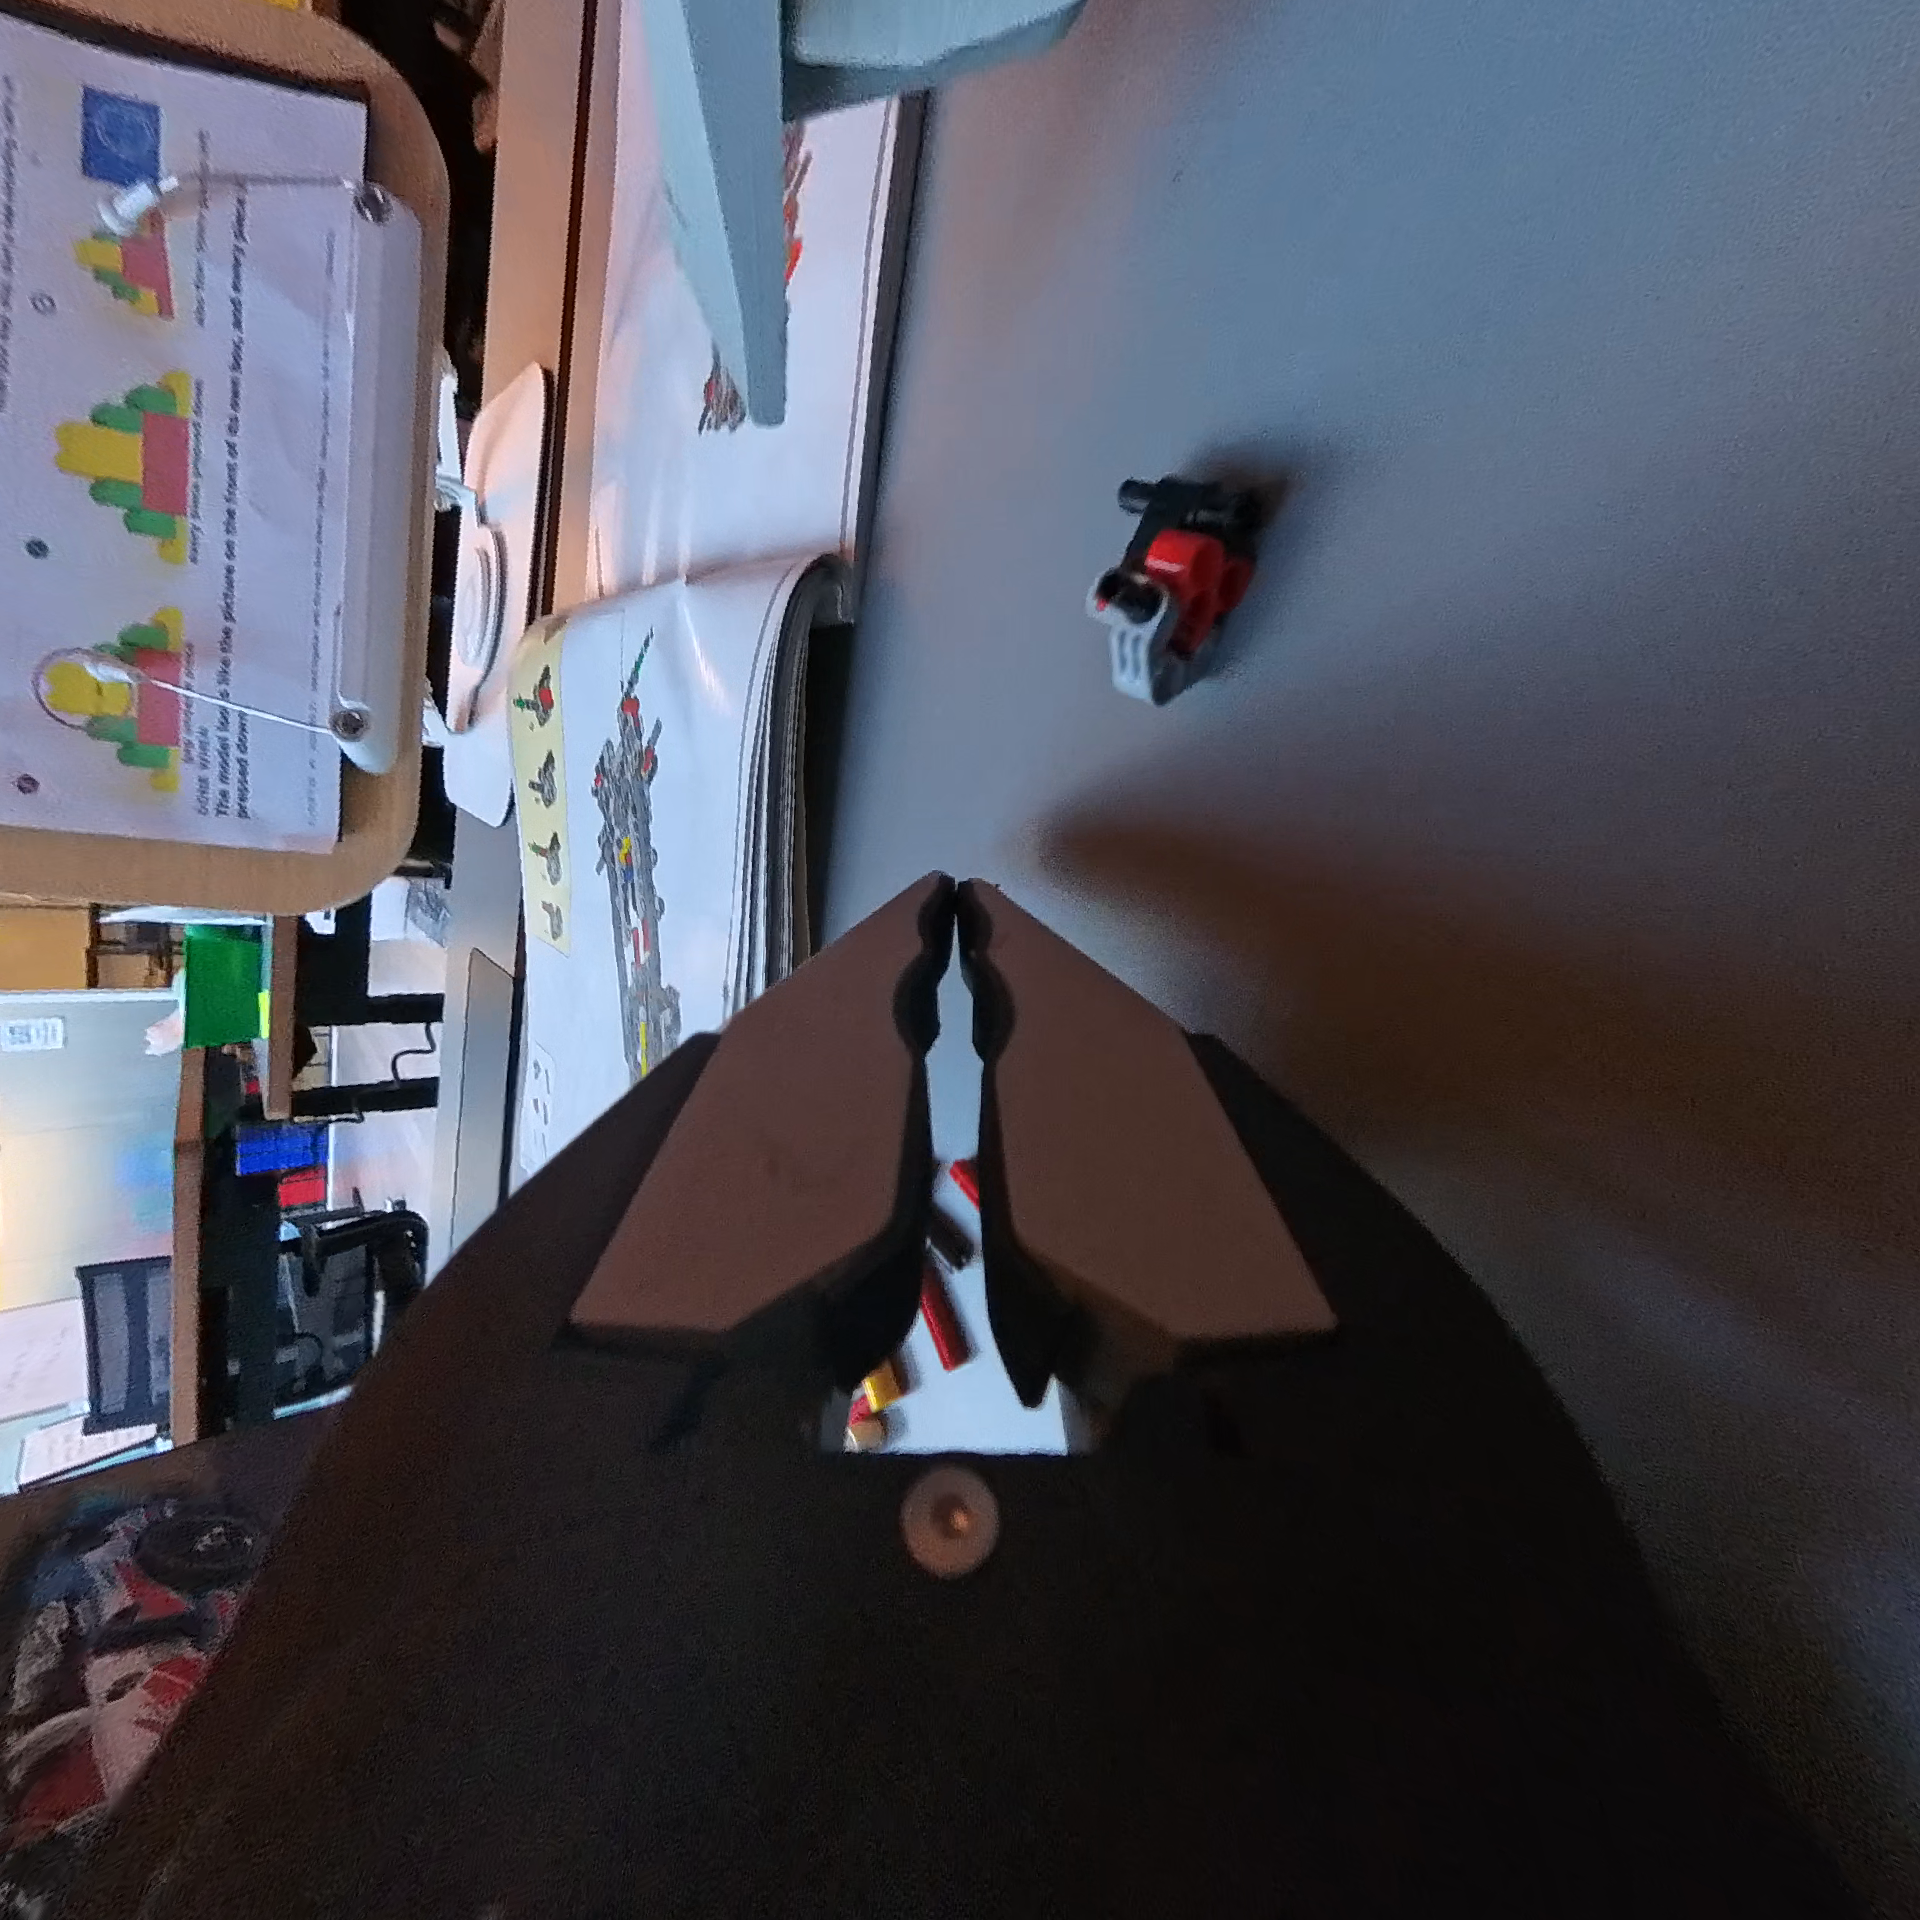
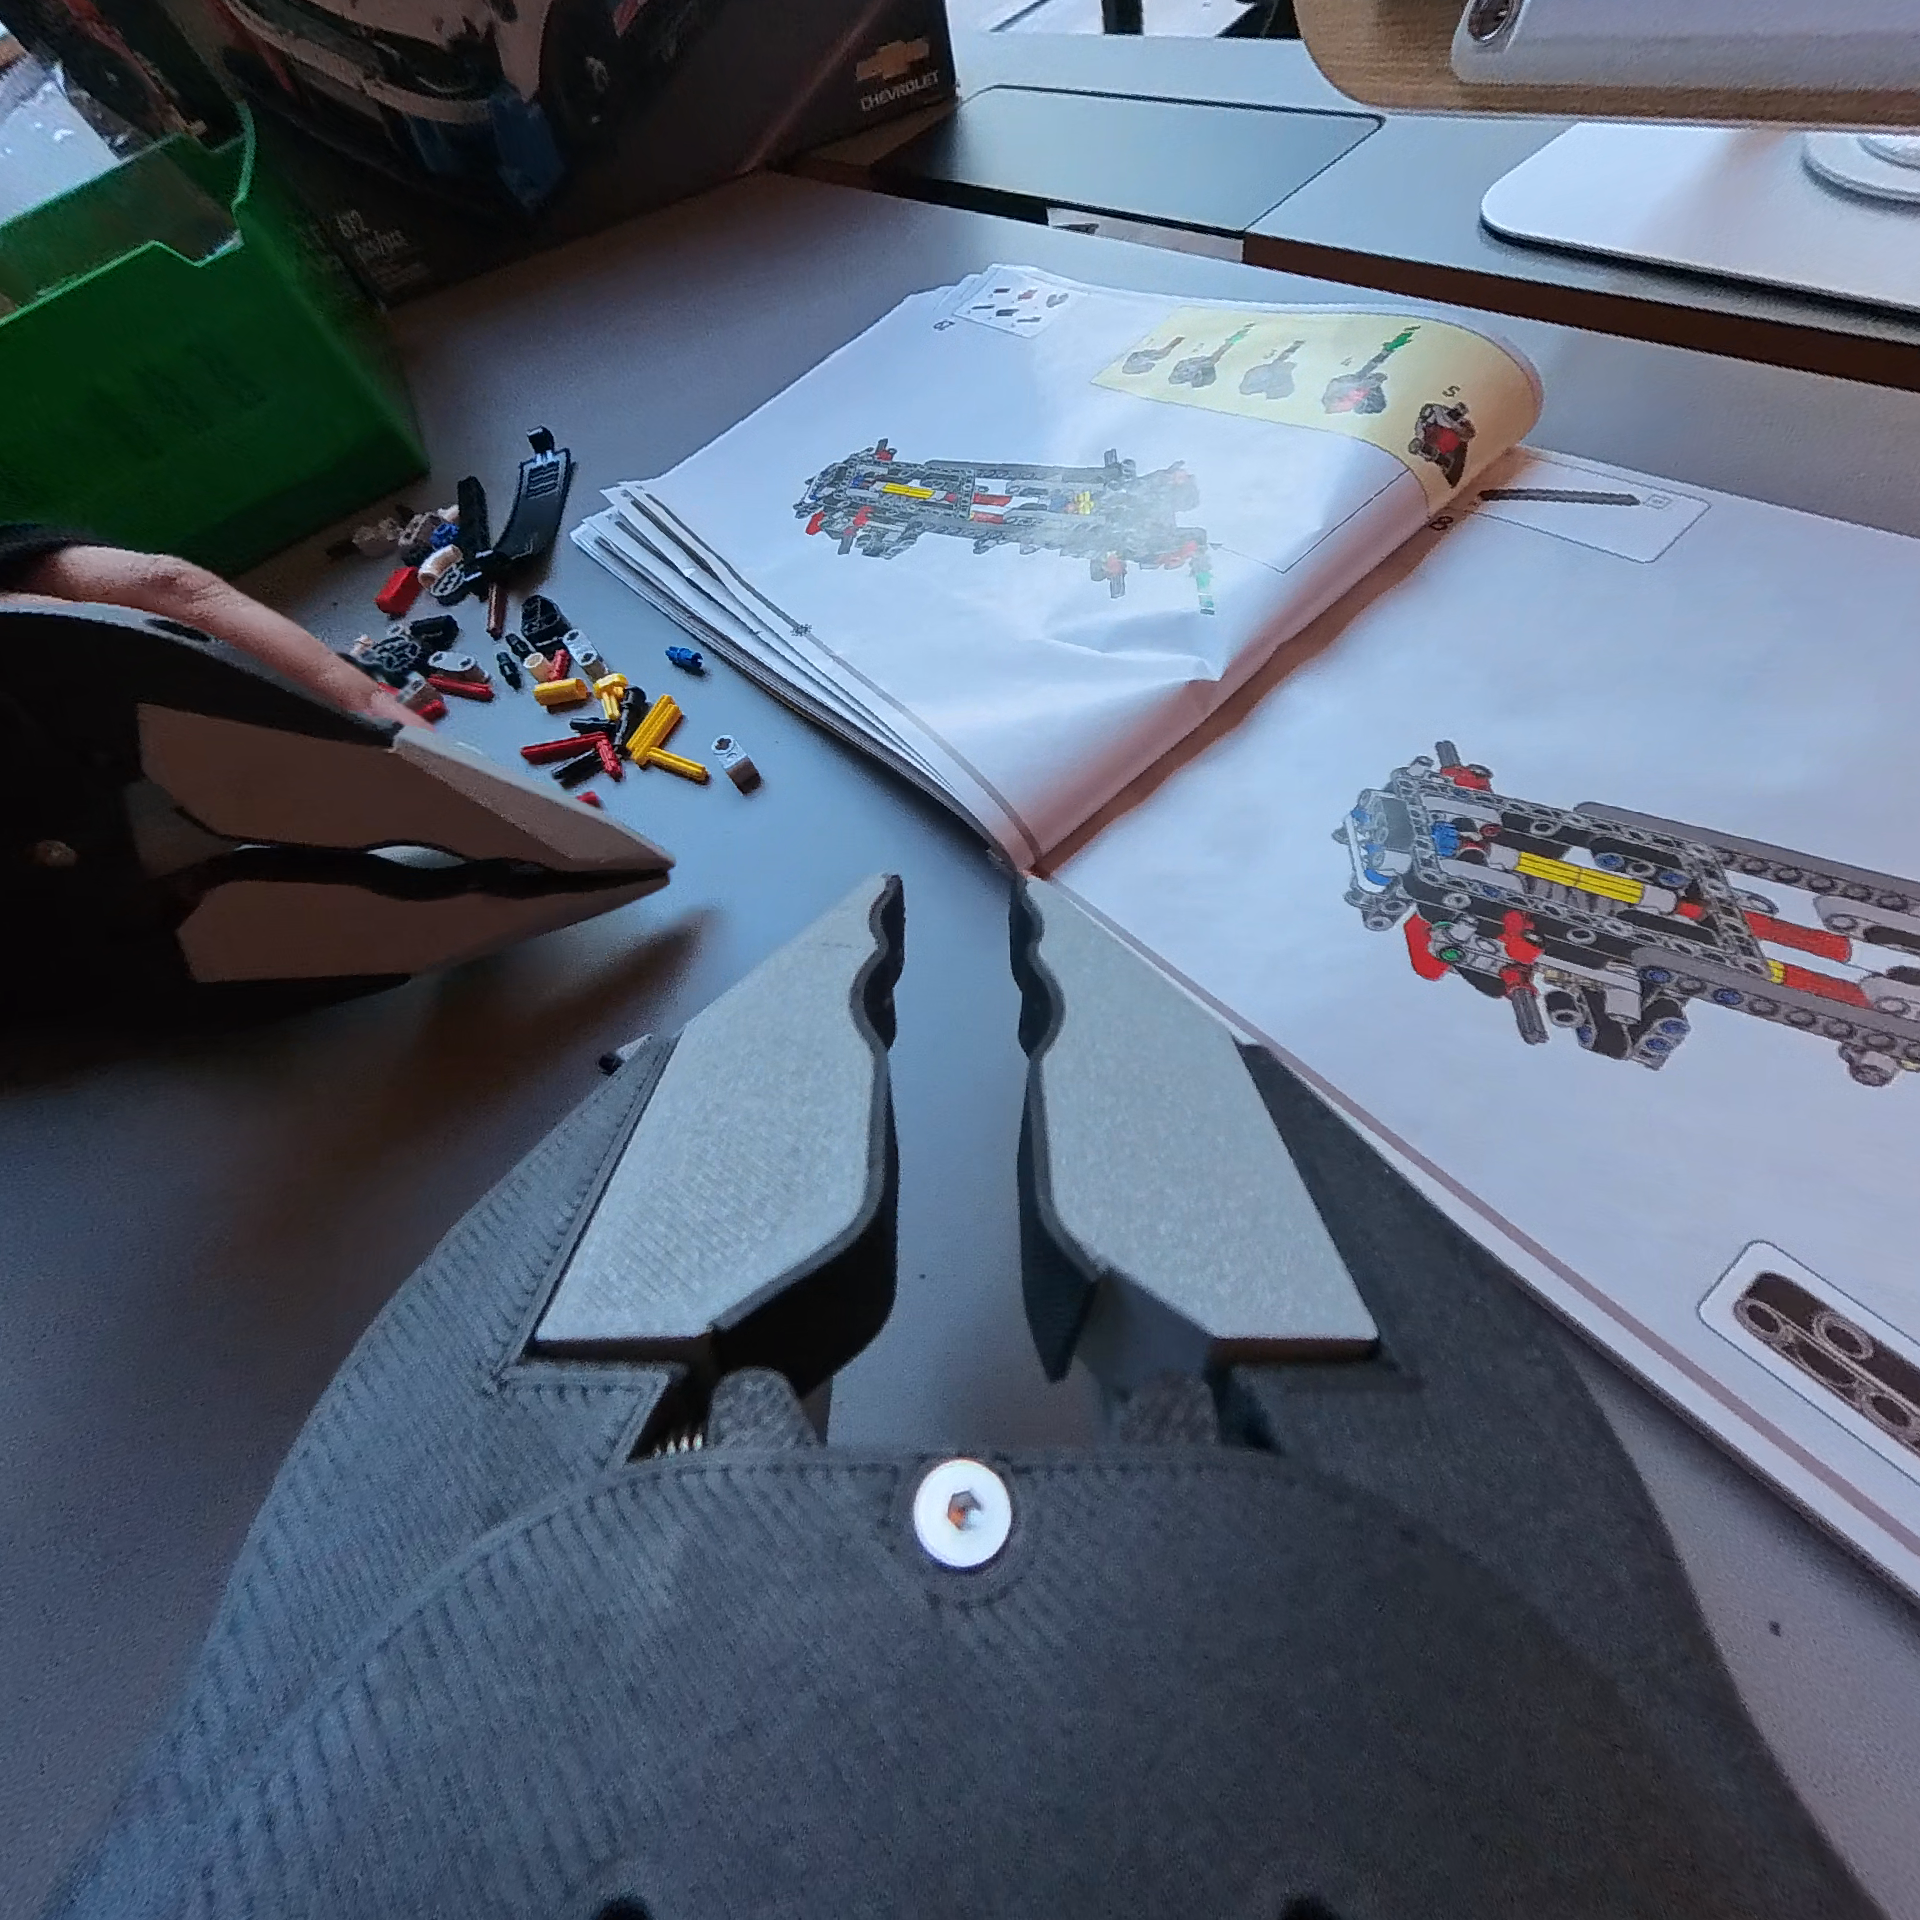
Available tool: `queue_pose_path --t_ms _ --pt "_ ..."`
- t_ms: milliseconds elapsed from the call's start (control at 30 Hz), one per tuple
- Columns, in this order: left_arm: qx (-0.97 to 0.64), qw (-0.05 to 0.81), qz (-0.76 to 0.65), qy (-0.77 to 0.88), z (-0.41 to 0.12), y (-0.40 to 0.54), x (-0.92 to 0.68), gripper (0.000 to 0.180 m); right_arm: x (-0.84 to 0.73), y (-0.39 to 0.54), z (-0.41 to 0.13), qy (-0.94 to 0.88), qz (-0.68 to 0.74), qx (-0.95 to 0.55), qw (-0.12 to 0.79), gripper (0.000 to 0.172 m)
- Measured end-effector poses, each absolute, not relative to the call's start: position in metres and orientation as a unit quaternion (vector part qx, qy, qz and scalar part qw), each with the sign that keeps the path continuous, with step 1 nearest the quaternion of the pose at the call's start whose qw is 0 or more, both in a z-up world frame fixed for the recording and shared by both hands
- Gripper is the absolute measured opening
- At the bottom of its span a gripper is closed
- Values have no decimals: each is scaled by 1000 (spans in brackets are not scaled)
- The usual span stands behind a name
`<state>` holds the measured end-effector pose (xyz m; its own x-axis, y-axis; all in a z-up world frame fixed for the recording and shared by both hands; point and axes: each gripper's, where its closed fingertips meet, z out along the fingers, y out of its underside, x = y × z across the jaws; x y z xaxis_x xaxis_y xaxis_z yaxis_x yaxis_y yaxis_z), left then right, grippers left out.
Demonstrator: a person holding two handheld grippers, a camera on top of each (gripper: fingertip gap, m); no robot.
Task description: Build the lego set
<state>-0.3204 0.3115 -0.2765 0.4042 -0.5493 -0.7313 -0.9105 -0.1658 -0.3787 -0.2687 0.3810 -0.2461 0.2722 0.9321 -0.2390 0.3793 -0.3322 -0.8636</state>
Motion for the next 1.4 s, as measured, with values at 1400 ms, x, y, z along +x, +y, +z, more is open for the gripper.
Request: queue_pose_path --t_ms 1400 --pt "-723 530 203 393 -223 307 -345 0 -226 270 -224 -574 136 -563 578 0"
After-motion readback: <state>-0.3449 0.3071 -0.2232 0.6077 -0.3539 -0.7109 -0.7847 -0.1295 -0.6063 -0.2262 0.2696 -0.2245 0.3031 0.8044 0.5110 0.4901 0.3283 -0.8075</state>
